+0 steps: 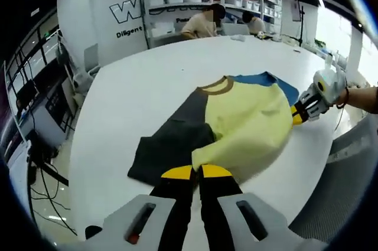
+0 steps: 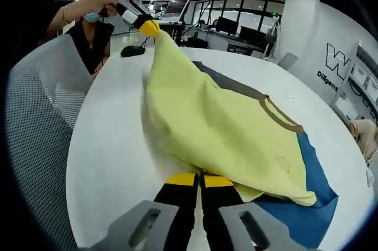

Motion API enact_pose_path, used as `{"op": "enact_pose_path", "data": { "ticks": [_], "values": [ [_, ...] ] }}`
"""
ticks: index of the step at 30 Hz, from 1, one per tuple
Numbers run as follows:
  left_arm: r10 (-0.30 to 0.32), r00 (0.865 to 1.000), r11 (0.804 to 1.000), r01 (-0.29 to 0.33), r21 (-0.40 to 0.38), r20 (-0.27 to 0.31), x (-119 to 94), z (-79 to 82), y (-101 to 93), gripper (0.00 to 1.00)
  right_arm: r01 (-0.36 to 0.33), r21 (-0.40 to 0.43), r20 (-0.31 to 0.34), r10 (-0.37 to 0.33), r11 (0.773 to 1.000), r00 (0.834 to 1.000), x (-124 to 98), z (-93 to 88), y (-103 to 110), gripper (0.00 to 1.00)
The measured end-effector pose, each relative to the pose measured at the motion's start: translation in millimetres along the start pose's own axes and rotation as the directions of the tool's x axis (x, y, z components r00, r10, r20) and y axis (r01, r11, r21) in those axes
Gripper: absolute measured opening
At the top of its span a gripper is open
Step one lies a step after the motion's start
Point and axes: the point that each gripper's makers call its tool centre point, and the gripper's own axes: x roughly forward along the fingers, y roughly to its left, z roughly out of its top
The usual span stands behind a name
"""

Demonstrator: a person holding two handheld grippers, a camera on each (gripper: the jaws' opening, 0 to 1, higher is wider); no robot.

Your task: Fold the garment on the visible template until the final outline fits inside the template.

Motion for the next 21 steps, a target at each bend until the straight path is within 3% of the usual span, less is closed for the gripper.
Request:
{"op": "enact_pose_path", "data": {
  "ticks": [4,10,13,16,17,19,21],
  "values": [
    [0.000,1.000,1.000,0.000,0.001,0.008,-3,3.4,-1.5,0.07,-0.125,0.183,0.057,0.117,0.975,0.992,-19,10.9,23,0.00],
    [-0.003,1.000,1.000,0.003,0.003,0.016,-4,8.1,-1.0,0.07,-0.193,0.249,0.177,0.152,0.949,0.972,-48,41.3,23,0.00],
    [-0.007,0.999,1.000,0.007,0.002,0.034,-3,16.8,-1.1,0.07,-0.216,0.302,0.307,0.120,0.929,0.944,-65,74.4,6,0.00],
    [-0.008,0.999,1.000,0.008,0.009,0.041,4,27.8,-0.4,0.07,-0.210,0.336,0.374,0.074,0.918,0.925,-72,92.4,-10,0.00],
    [-0.006,0.999,1.000,0.005,0.014,0.043,6,31.2,0.1,0.07,-0.183,0.361,0.403,0.024,0.914,0.915,-74,101.8,-27,0.00],
    [-0.002,0.999,1.000,0.001,0.019,0.050,9,38.2,1.4,0.08,-0.162,0.396,0.407,-0.015,0.904,0.913,-73,104.7,-41,0.00],
    [0.008,0.997,1.000,-0.009,0.017,0.073,17,53.1,5.4,0.08,-0.083,0.431,0.381,-0.098,0.898,0.919,-68,104.4,-68,0.00]
  ]
}}
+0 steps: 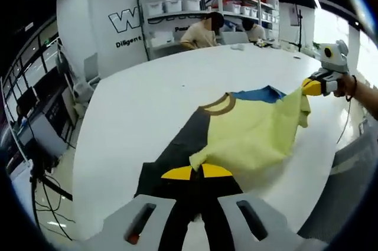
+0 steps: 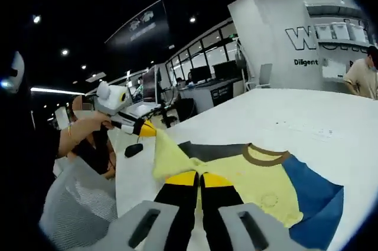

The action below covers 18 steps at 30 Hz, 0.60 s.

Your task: Fold the garment on the visible template until the final outline fits inside the template.

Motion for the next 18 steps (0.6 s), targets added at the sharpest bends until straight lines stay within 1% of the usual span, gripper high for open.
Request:
{"op": "enact_pose_path", "data": {
  "ticks": [1,2,3,4,5,7,8,9,10,11,12,14,15,17,18],
  "values": [
    [0.005,1.000,1.000,-0.005,0.002,0.005,6,5.4,2.1,0.08,0.029,-0.017,-0.015,-0.029,0.999,0.999,4,-0.1,-10,0.00],
    [0.013,1.000,1.000,-0.013,0.003,0.002,13,9.3,4.5,0.08,0.058,-0.013,-0.028,-0.058,0.998,0.998,6,-1.3,-18,0.00],
    [0.021,1.000,1.000,-0.021,0.006,0.003,16,11.5,6.3,0.08,0.100,-0.022,-0.051,-0.101,0.995,0.994,10,-4.3,-29,0.00],
    [0.027,1.000,1.000,-0.027,0.015,0.005,25,14.1,8.8,0.08,0.125,-0.037,-0.056,-0.127,0.991,0.990,13,-5.2,-37,0.00],
    [0.030,1.000,0.999,-0.030,0.011,0.001,30,14.4,10.5,0.08,0.160,-0.022,-0.066,-0.161,0.987,0.985,17,-7.7,-47,0.00],
    [0.038,0.999,0.999,-0.038,0.001,-0.013,39,12.5,13.4,0.08,0.198,-0.016,-0.099,-0.198,0.980,0.975,24,-15.2,-60,0.00],
    [0.045,0.999,0.999,-0.045,-0.001,-0.030,47,9.6,15.6,0.08,0.227,-0.013,-0.125,-0.227,0.974,0.966,28,-21.6,-69,0.00],
    [0.049,0.997,0.999,-0.049,-0.005,-0.053,52,5.4,16.8,0.08,0.241,-0.013,-0.138,-0.240,0.970,0.961,29,-24.4,-73,0.00],
    [0.047,0.996,0.999,-0.047,-0.002,-0.073,58,1.5,17.4,0.08,0.262,-0.023,-0.174,-0.262,0.965,0.949,34,-33.4,-81,0.00],
    [0.060,0.994,0.998,-0.059,0.004,-0.091,67,-3.6,20.4,0.08,0.276,-0.026,-0.190,-0.276,0.961,0.942,36,-37.8,-86,0.00],
    [0.063,0.993,0.998,-0.062,0.013,-0.102,72,-6.1,21.7,0.08,0.289,-0.016,-0.190,-0.287,0.957,0.939,39,-39.6,-89,0.00],
    [0.078,0.991,0.997,-0.077,0.014,-0.105,80,-7.9,25.8,0.08,0.322,-0.003,-0.199,-0.316,0.947,0.928,43,-44.0,-98,0.00],
    [0.081,0.992,0.997,-0.080,0.019,-0.101,84,-7.7,27.2,0.08,0.344,0.004,-0.192,-0.337,0.939,0.922,44,-44.1,-104,0.00],
    [0.106,0.992,0.994,-0.107,-0.011,-0.069,93,-3.8,34.6,0.08,0.393,0.044,-0.197,-0.378,0.918,0.905,48,-47.6,-118,0.00],
    [0.109,0.992,0.994,-0.110,-0.015,-0.066,93,-3.4,35.4,0.08,0.395,0.044,-0.197,-0.379,0.918,0.904,49,-47.8,-119,0.00]
  ]
}}
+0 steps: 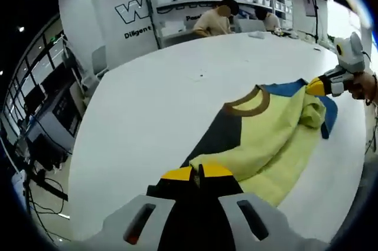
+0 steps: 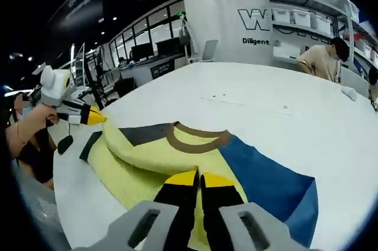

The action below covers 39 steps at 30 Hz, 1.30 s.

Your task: Fold the garment on the visible template until the final outline fits inside the template.

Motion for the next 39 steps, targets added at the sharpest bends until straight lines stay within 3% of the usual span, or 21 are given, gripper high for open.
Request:
{"op": "enact_pose_path", "data": {
  "ticks": [3,7,10,15,20,23,27,34,39],
  "values": [
    [0.024,1.000,0.999,-0.024,-0.021,0.003,7,-0.7,5.6,0.09,0.034,-0.001,-0.002,-0.034,0.999,0.999,3,-0.8,-8,0.01],
    [0.050,0.998,0.999,-0.050,-0.004,0.028,1,-0.1,6.6,0.09,0.026,0.021,0.045,-0.027,0.999,0.999,-3,7.8,-5,0.15],
    [0.011,0.998,1.000,-0.013,0.025,0.064,-7,2.2,-0.3,0.13,0.019,0.026,0.062,-0.021,0.999,0.998,-11,11.8,-2,0.23],
    [-0.062,0.996,0.998,0.063,-0.007,0.056,-15,-7.4,-8.5,0.28,-0.001,0.017,0.070,0.000,1.000,0.998,-25,8.0,8,0.39],
    [-0.070,0.997,0.996,0.069,0.049,0.011,-13,-23.5,-7.9,0.35,-0.013,0.044,0.049,0.011,0.999,0.999,-24,-5.3,15,0.37],
    [-0.085,0.996,0.985,0.079,0.152,0.029,-8,-23.6,-11.5,0.38,-0.033,0.103,0.024,0.031,0.994,0.999,-15,-11.9,21,0.36],
    [-0.057,0.998,0.961,0.051,0.271,0.012,1,-26.5,-10.4,0.37,-0.032,0.163,0.029,0.027,0.986,0.999,-7,-9.3,21,0.35],
    [-0.043,0.999,0.965,0.041,0.258,0.002,21,-30.8,-3.5,0.29,-0.026,0.224,0.031,0.019,0.974,0.999,0,-10.7,21,0.25],
    [-0.036,0.999,0.973,0.036,0.228,-0.003,34,-30.0,1.1,0.13,-0.008,0.254,0.009,0.006,0.967,1.000,1,-16.8,19,0.15]
  ]
}}
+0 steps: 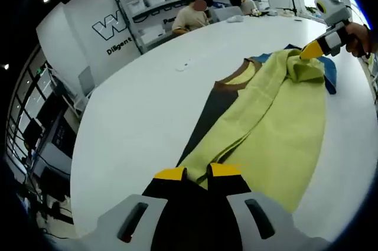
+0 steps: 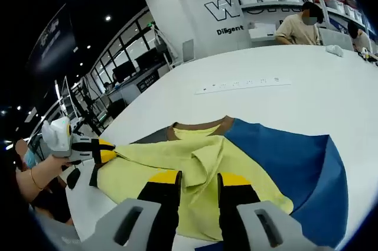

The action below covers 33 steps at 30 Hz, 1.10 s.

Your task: Fold the garment on the visible template until the final outline fits inside the template.

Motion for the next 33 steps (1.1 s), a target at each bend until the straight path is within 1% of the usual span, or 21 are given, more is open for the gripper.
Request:
{"op": "enact_pose_path", "data": {
  "ticks": [2,4,8,10,12,13,15,16,18,19,20,23,24,26,28,30,33],
  "values": [
    [0.003,1.000,1.000,-0.003,0.000,0.015,3,3.1,2.2,0.06,-0.005,0.013,-0.002,0.005,1.000,1.000,0,-1.3,1,0.07],
    [0.002,1.000,1.000,-0.002,0.001,0.022,5,4.7,3.6,0.06,-0.002,0.013,0.002,0.001,1.000,1.000,0,0.0,-1,0.01],
    [0.001,1.000,1.000,-0.001,-0.004,0.014,6,5.9,4.8,0.06,-0.007,0.014,0.026,0.006,1.000,1.000,-2,8.7,0,0.00],
    [0.005,1.000,1.000,-0.005,0.002,0.023,5,8.9,6.4,0.06,0.004,-0.013,0.053,-0.004,1.000,0.999,-4,17.1,-2,0.00],
    [0.014,0.999,1.000,-0.014,0.001,0.037,-2,14.4,8.4,0.06,0.026,-0.050,0.080,-0.022,0.998,0.997,-8,26.1,-6,0.00],
    [0.014,0.999,1.000,-0.014,0.001,0.038,-3,15.0,8.9,0.06,0.031,-0.055,0.084,-0.026,0.998,0.996,-9,27.5,-6,0.00],
    [0.012,0.999,1.000,-0.011,-0.011,0.045,-8,18.3,11.1,0.06,0.061,-0.110,0.092,-0.051,0.992,0.994,-14,33.7,-12,0.00],
    [0.010,0.999,1.000,-0.009,-0.012,0.045,-8,18.8,11.1,0.06,0.065,-0.117,0.092,-0.055,0.991,0.994,-15,34.4,-13,0.00],
    [-0.003,0.999,1.000,0.004,-0.016,0.045,-15,21.4,9.9,0.06,0.081,-0.200,0.082,-0.066,0.976,0.994,-21,36.9,-16,0.00],
    [-0.011,0.999,1.000,0.012,-0.010,0.045,-19,22.4,8.6,0.06,0.089,-0.222,0.079,-0.073,0.971,0.994,-24,37.6,-17,0.00],
    [-0.018,0.999,1.000,0.018,0.005,0.049,-24,24.8,6.9,0.06,0.081,-0.252,0.079,-0.063,0.964,0.995,-28,39.0,-16,0.00],
    [-0.040,0.998,0.998,0.037,0.051,0.055,-37,29.4,3.0,0.06,0.062,-0.271,0.079,-0.042,0.961,0.996,-39,40.8,-13,0.00],
    [-0.049,0.997,0.996,0.045,0.076,0.058,-43,31.4,1.3,0.06,0.046,-0.289,0.072,-0.026,0.956,0.997,-45,41.0,-11,0.00],
    [-0.051,0.997,0.994,0.045,0.095,0.062,-51,34.0,0.2,0.06,0.034,-0.305,0.066,-0.014,0.952,0.998,-52,41.2,-10,0.00],
    [-0.071,0.995,0.993,0.064,0.099,0.073,-64,38.1,-2.8,0.06,0.022,-0.328,0.064,-0.001,0.945,0.998,-63,42.4,-9,0.00],
    [-0.089,0.992,0.991,0.080,0.106,0.084,-77,41.9,-5.9,0.06,-0.003,-0.357,0.056,0.025,0.934,0.998,-75,42.8,-4,0.00],
    [-0.105,0.990,0.988,0.093,0.121,0.091,-94,45.8,-10.3,0.06,-0.034,-0.373,0.052,0.057,0.927,0.997,-90,42.6,2,0.00]
  ]
}}
